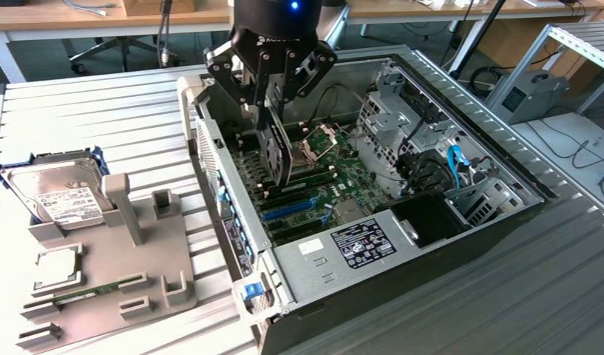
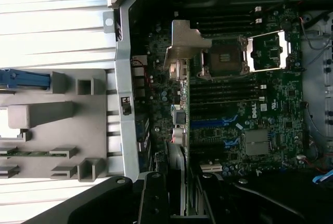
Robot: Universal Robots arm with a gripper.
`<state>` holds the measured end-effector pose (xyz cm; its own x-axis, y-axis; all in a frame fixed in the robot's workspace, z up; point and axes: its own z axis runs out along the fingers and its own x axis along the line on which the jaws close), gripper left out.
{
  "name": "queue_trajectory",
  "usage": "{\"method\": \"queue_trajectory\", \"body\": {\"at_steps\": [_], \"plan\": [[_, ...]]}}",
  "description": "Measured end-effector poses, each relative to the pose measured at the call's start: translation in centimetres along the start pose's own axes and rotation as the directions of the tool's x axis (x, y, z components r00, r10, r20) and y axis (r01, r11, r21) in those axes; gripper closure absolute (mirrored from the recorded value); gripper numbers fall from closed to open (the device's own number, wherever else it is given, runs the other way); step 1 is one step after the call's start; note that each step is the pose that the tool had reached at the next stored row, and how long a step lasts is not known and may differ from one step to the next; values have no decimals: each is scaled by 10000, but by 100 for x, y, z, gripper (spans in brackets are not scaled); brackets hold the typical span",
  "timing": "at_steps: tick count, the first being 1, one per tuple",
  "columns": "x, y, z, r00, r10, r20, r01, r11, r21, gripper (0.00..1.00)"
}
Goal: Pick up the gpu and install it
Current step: 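Pick up the gpu and move the gpu toward the slot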
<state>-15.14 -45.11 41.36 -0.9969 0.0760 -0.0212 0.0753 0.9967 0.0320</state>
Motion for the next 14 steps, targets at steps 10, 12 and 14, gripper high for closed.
{"method": "queue_trajectory", "body": {"at_steps": [10, 12, 14], "plan": [[-31, 2, 13, 10000, 0, 0, 0, 10000, 0, 74], [-37, 2, 16, 10000, 0, 0, 0, 10000, 0, 74], [-44, 3, 19, 10000, 0, 0, 0, 10000, 0, 74]]}}
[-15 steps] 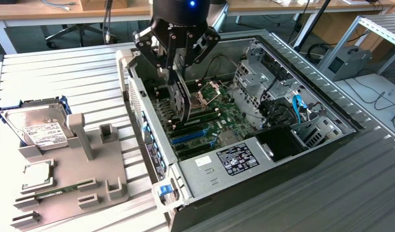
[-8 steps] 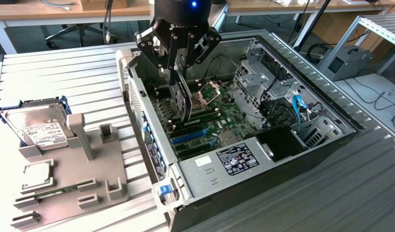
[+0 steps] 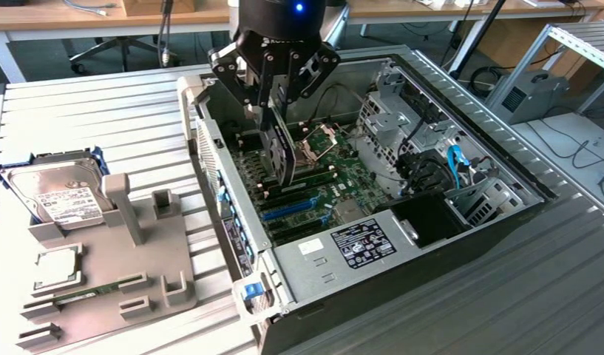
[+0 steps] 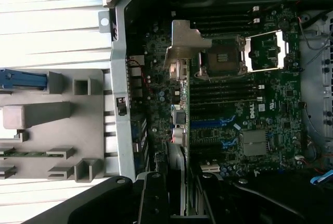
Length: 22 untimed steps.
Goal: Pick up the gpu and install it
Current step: 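Pick up the gpu and move the gpu toward the slot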
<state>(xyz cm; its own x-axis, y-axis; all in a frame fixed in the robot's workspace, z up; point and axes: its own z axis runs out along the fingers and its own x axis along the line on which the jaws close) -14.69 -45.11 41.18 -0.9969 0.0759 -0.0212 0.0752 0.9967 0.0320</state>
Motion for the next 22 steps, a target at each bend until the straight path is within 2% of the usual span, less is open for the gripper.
{"method": "queue_trajectory", "body": {"at_steps": [22], "plan": [[-63, 4, 33, 10000, 0, 0, 0, 10000, 0, 74]]}}
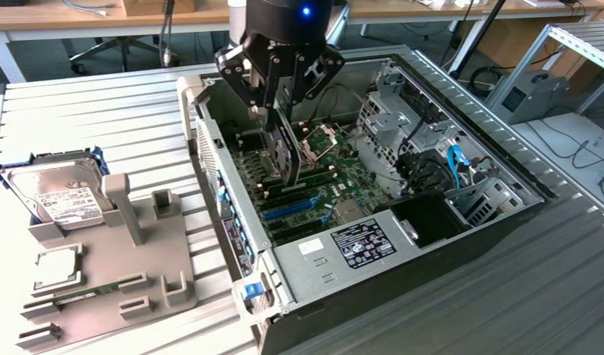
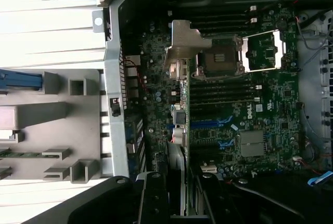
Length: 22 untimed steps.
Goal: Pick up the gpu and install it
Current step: 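Pick up the gpu and move the gpu toward the slot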
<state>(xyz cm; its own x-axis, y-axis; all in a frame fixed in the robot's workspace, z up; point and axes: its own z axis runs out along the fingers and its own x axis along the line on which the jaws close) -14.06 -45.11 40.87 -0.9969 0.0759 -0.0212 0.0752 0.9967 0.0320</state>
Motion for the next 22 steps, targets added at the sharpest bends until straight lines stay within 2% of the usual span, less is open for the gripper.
{"method": "queue_trajectory", "body": {"at_steps": [22], "plan": [[-81, 4, 86, 10000, 1, 0, -1, 10000, 0, 74]]}}
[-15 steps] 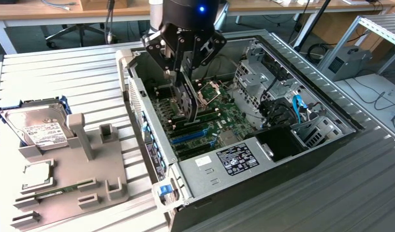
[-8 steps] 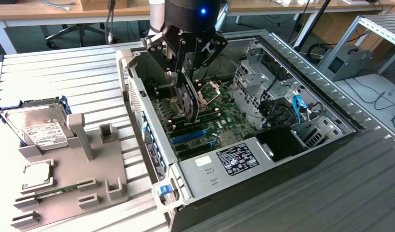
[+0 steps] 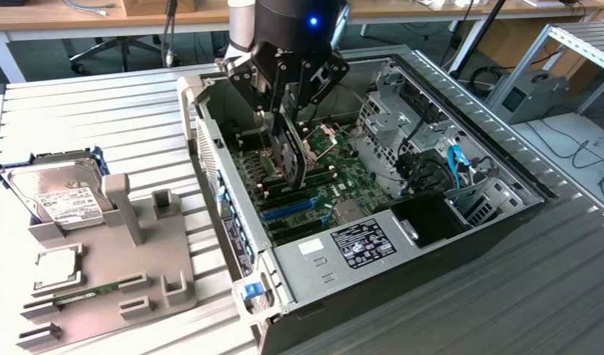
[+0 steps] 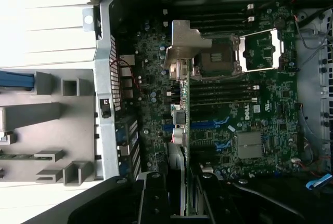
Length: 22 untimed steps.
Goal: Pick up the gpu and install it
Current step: 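Pick up the gpu and move the gpu toward the slot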
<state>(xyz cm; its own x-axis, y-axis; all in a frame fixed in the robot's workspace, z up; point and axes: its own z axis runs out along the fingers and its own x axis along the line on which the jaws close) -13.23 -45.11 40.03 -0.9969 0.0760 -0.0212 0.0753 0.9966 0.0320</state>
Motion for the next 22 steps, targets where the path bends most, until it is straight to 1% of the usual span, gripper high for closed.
{"method": "queue_trajectory", "body": {"at_steps": [9, 22], "plan": [[-47, 3, 31, 10000, 0, 0, 0, 10000, 1, 74], [-163, 27, 77, 10000, 0, 0, 0, 10000, 0, 74]]}}
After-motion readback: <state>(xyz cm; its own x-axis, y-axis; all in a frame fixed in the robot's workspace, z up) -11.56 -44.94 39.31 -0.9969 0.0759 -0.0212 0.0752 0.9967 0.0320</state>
